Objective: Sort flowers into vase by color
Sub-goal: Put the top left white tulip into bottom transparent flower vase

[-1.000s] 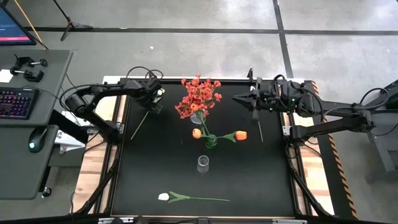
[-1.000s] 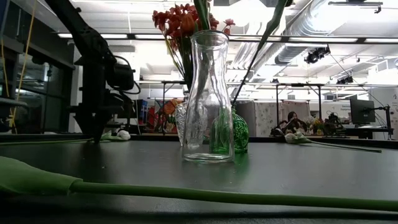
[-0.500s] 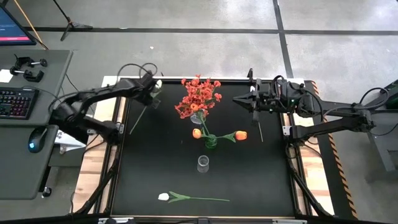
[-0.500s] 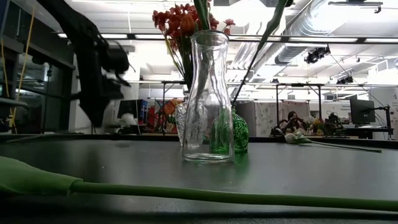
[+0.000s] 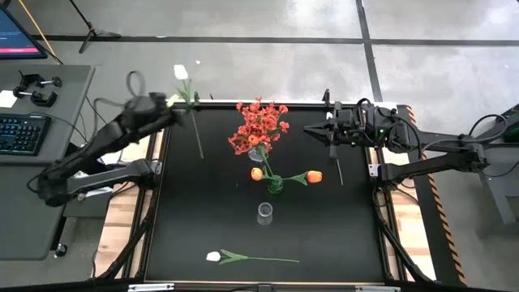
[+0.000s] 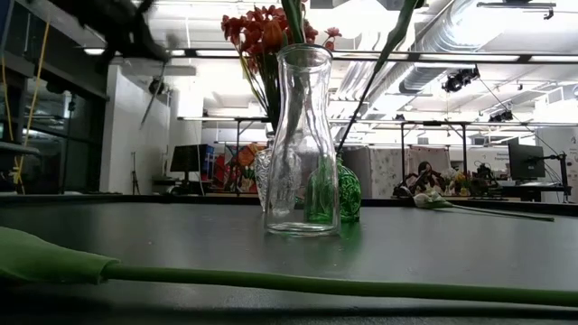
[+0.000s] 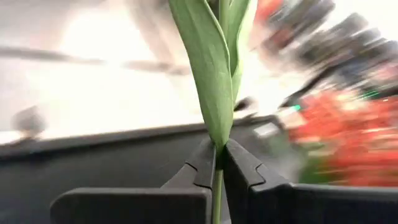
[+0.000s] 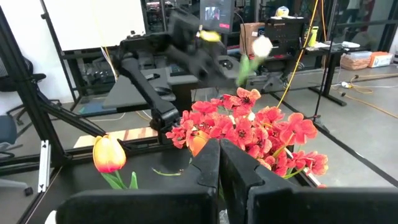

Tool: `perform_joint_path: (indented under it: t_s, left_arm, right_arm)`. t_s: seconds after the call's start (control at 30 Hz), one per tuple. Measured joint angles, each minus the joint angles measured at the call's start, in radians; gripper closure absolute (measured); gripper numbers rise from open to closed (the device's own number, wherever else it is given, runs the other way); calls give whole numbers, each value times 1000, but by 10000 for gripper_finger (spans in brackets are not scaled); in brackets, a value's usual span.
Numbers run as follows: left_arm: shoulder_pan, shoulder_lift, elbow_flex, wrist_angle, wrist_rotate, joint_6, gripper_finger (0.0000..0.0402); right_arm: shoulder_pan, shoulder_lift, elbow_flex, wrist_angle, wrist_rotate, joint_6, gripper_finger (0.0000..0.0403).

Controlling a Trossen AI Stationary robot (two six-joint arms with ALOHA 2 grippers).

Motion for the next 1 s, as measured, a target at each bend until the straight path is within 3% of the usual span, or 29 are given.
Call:
perform_joint_path:
  t_s: [0.17,0.3,0.47,0.67,0.8,0.93,1.0]
  left_arm:
    - [-212,-129,1,243,-33,-15,401]
    - [-407,-115,3,480,-34,87,401]
    - [-673,53,3,795,-37,217,401]
    - [-930,323,1,1081,-19,264,401]
    - [-1000,482,1,1195,-68,253,401]
    - [-1001,609,9,1370,-154,328,401]
    - [-995,653,39,1378,-175,377,401]
  right_arm:
    - [0,0,0,0,0,0,403]
    - [0,0,0,0,0,0,403]
    - [0,0,0,-2,0,0,403]
    - [0,0,0,-27,1,19,403]
    - [0,0,0,-54,1,27,403]
    - [0,0,0,-58,1,27,403]
    - [0,0,0,-59,1,27,403]
